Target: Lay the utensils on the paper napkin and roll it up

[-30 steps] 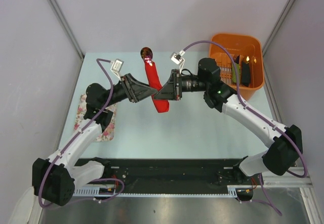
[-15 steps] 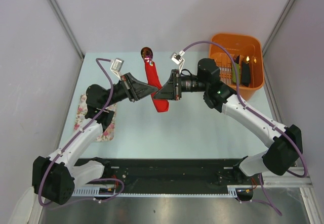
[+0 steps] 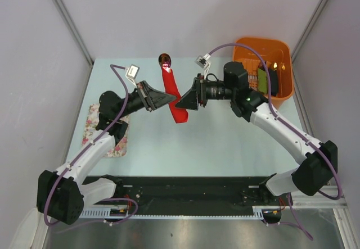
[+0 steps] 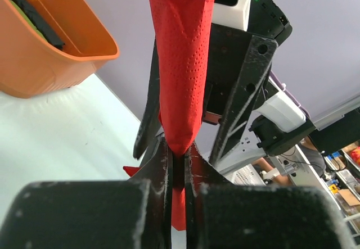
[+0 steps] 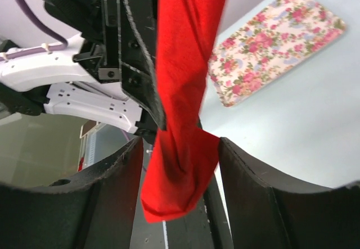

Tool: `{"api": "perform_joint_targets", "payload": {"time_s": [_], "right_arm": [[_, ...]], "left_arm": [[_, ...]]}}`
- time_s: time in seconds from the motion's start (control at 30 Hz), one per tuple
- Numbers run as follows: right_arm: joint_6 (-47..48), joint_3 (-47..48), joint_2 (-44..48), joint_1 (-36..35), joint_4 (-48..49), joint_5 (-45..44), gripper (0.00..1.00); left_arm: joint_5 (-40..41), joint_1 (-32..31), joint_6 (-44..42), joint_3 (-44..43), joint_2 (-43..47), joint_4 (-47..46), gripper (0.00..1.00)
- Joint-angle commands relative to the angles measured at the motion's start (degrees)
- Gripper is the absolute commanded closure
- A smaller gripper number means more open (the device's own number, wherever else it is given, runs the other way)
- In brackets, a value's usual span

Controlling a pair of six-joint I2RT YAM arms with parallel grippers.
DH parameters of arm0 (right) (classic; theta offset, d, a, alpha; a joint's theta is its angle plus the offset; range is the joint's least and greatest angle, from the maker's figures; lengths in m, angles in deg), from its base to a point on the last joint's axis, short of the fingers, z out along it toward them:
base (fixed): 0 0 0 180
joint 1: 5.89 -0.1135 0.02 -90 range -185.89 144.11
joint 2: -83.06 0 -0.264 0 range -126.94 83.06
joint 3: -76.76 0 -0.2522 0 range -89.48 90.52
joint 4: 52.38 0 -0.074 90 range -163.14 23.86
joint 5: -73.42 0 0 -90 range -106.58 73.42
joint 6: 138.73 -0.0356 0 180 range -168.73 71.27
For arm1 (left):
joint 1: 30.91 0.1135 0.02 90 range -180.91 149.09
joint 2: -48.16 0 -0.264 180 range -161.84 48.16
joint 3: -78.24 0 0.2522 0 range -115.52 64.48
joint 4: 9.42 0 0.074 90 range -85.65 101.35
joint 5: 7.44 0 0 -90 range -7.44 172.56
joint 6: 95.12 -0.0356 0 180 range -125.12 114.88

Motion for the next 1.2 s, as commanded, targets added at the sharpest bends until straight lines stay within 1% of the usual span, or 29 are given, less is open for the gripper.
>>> {"api": "perform_joint_targets", "payload": {"time_s": [0.0,0.1,0.23,0.33,0.43,0.47,0.53,0.57,0.63,0.67,0.77,0.8,0.87,0.9,0.93,1.0,1.03,1.07,1.1,1.13,1.17], "right_arm": [[3.2,2.6,2.9,2.0,-3.8,-1.2,0.40],[3.2,2.3,3.3,1.6,-3.6,-1.1,0.40],[1.3,2.0,2.6,0.2,-0.1,-1.7,0.41],[0.2,2.6,1.7,-1.2,0.7,-1.6,0.41],[-0.9,1.1,1.9,-1.6,1.1,-2.0,0.45],[-1.4,0.4,1.9,-1.5,3.4,-2.2,0.54],[-3.2,-1.0,2.5,-1.3,5.8,-2.4,0.69],[-3.1,-0.8,2.5,-1.3,5.9,-2.3,0.79],[-2.8,0.5,1.3,-1.1,5.6,-2.5,0.89],[-3.1,0.9,0.9,-0.8,5.8,-2.5,1.00],[-4.0,2.2,-0.6,0.3,6.7,-1.3,1.00],[-4.1,2.6,-0.8,0.7,6.5,-0.5,1.00],[-3.2,4.0,-1.2,1.3,5.2,0.0,1.00],[-2.7,4.4,-1.2,2.3,3.6,0.1,1.00],[-2.6,4.5,-1.1,3.0,3.1,0.2,1.00],[-2.7,4.9,-1.1,5.8,1.8,1.0,1.00],[-2.6,5.1,-1.1,6.6,0.1,1.4,1.00],[-0.6,5.2,-0.8,7.7,-0.8,1.5,1.00],[0.7,4.9,0.2,9.7,-2.8,0.6,1.00],[1.3,4.6,0.7,11.2,-3.4,0.5,1.00],[2.0,4.4,1.1,12.6,-4.0,0.5,1.00]], "left_arm": [[1.2,0.4,-0.9,-3.5,0.0,-3.0,1.00],[1.4,0.4,-0.9,-3.7,-0.5,-3.3,1.00],[1.8,0.4,-0.5,-3.6,-1.0,-4.4,1.00],[2.5,0.4,0.3,-3.8,-1.3,-5.4,1.00],[3.1,0.5,1.1,-3.7,-1.4,-7.3,1.00],[3.2,0.5,1.9,-3.5,-1.5,-8.4,1.00],[3.3,0.5,2.5,-3.1,-1.6,-9.0,1.00],[2.9,0.5,3.1,-2.9,-1.6,-9.9,1.00],[2.7,0.6,3.8,-2.2,-1.7,-11.0,1.00],[2.7,0.5,4.2,-1.8,-1.7,-12.1,1.00],[3.3,0.5,4.4,-0.5,-2.0,-13.1,1.00],[4.4,0.5,4.3,-0.2,-2.0,-12.8,0.83],[4.9,1.1,2.5,0.3,-1.3,-12.0,0.55],[4.1,1.2,1.2,-0.1,-1.4,-11.2,0.37],[3.5,1.8,-0.3,-1.7,-1.3,-9.7,0.21],[1.8,2.6,-6.2,-4.0,-1.5,-2.3,0.03],[1.8,3.4,-8.6,-5.7,-1.2,0.4,0.02],[2.1,3.5,-15.0,-6.6,-0.1,6.7,0.02],[2.8,3.6,-19.0,-8.2,0.8,10.3,0.01],[3.7,3.6,-27.7,-9.3,1.5,14.0,0.01],[4.3,3.5,-31.8,-10.2,2.6,21.7,0.00]]}}
